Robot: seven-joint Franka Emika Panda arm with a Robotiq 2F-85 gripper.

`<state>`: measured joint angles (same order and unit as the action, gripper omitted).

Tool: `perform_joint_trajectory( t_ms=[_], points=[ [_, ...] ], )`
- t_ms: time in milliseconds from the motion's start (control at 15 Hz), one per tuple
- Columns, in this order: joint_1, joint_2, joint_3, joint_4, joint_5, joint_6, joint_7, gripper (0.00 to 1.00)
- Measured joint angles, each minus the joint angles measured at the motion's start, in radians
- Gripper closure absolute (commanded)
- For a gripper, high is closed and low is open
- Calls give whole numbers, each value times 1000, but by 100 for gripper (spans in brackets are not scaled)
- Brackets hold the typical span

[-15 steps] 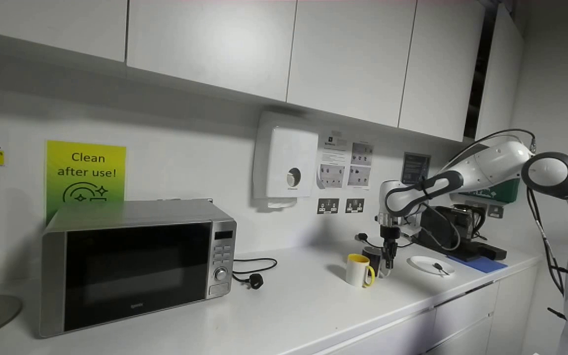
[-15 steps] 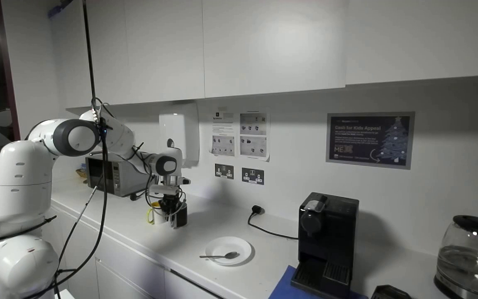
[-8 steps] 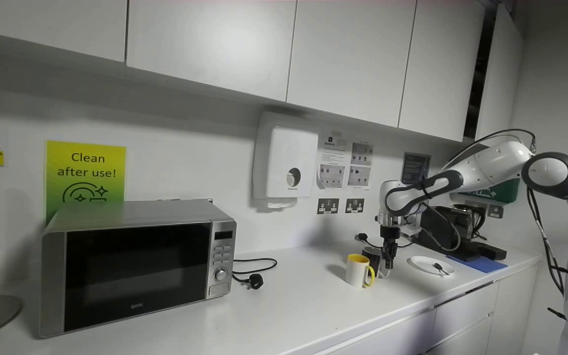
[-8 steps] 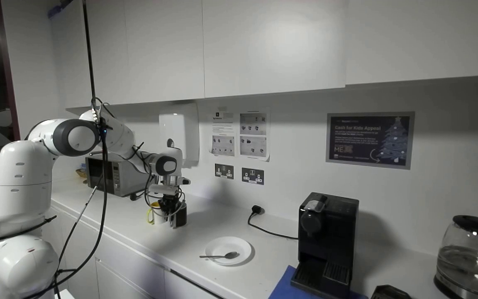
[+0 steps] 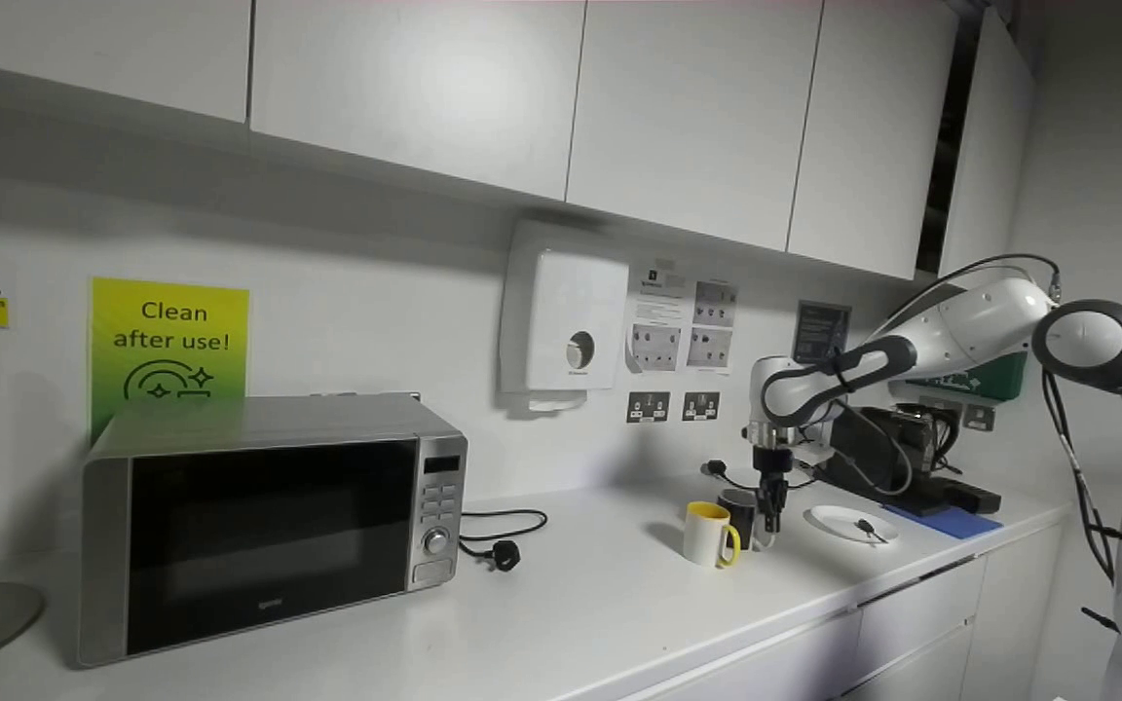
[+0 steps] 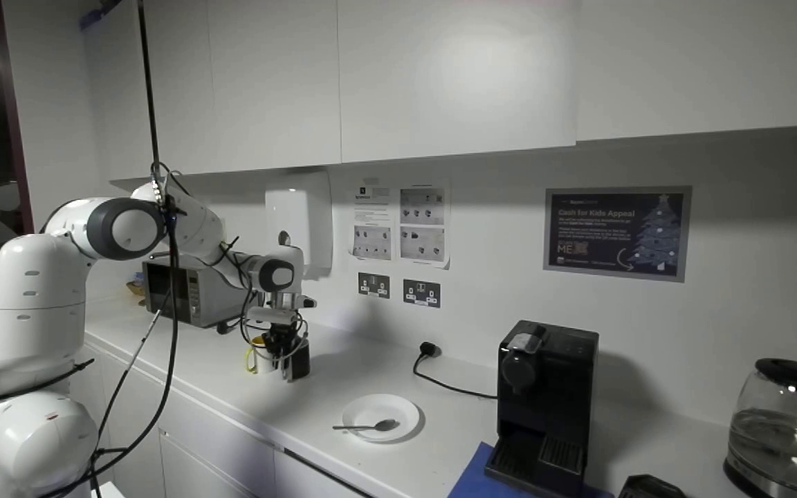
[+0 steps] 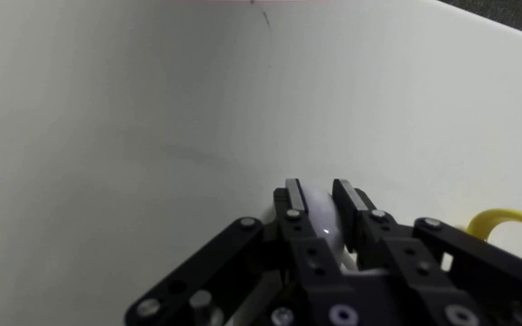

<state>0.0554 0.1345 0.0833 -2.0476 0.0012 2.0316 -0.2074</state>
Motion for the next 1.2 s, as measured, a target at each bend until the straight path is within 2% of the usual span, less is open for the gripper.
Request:
perform_joint_trajectory(
  t_ms=[200, 400, 800, 1200],
  points=[
    [1, -3, 0, -10, -2, -33, 5, 19],
    [9, -23, 0, -19, -2, -73, 49, 0],
    [34, -143, 9, -44, 0, -185, 150, 0],
    [61, -223, 36, -78, 45, -204, 239, 0]
  ],
)
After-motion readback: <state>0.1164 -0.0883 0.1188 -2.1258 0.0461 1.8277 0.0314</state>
